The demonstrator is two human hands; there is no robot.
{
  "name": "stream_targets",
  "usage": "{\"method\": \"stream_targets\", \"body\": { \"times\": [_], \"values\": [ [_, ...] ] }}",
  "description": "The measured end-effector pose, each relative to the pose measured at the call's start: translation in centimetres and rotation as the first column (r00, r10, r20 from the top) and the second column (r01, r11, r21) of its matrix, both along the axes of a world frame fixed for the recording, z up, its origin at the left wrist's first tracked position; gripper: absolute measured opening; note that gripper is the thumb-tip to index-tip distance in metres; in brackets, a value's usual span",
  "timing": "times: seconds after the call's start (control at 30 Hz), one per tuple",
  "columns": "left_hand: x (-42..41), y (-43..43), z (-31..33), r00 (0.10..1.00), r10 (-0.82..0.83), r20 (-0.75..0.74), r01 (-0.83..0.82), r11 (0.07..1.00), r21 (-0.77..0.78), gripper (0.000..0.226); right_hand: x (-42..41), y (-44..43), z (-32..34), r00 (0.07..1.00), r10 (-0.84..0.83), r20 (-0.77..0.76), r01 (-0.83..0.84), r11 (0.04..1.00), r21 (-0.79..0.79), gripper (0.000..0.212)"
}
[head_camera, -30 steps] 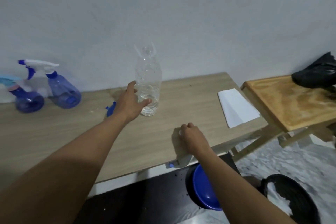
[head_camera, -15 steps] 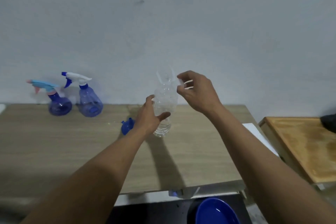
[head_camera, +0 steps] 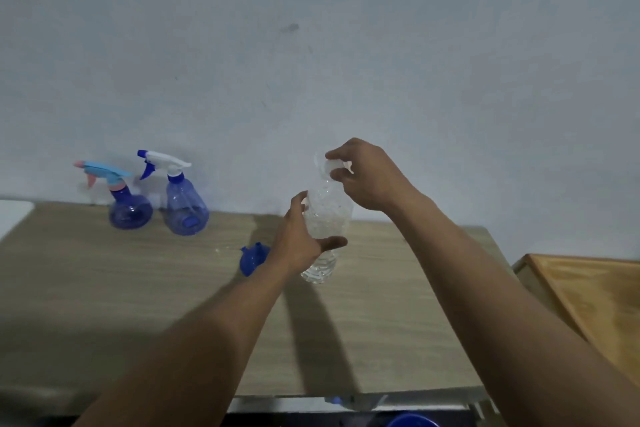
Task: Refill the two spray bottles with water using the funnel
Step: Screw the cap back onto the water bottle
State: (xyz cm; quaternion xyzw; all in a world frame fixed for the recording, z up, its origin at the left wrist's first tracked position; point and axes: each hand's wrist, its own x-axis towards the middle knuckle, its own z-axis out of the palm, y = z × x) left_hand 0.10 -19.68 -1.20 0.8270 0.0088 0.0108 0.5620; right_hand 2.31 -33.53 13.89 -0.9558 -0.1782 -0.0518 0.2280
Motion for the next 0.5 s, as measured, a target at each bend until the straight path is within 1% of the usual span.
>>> {"method": "stream_targets", "body": {
  "times": [0.1, 0.2, 0.5],
  "values": [
    [0.4, -0.5, -0.1, 0.999, 0.023, 0.027, -0.023, 0.999, 0.023, 0.104, 0.3, -0.1, -0.5, 0.999, -0.021, -0.031, 0.024, 0.997, 0.077, 0.036],
    [0.6, -0.6, -0.2, 0.999, 0.023, 0.036, -0.025, 0.999, 0.047, 0.100, 0.3, -0.4, -0.8, 0.998, -0.036, -0.049, 0.042, 0.989, 0.141, 0.036],
    [0.8, -0.4, -0.1, 0.999, -0.019, 0.036, 0.017, 0.999, 0.048, 0.096, -0.7, -0.8, -1.7, 0.999, -0.047, 0.014, 0.044, 0.981, 0.187, 0.033]
  ]
}}
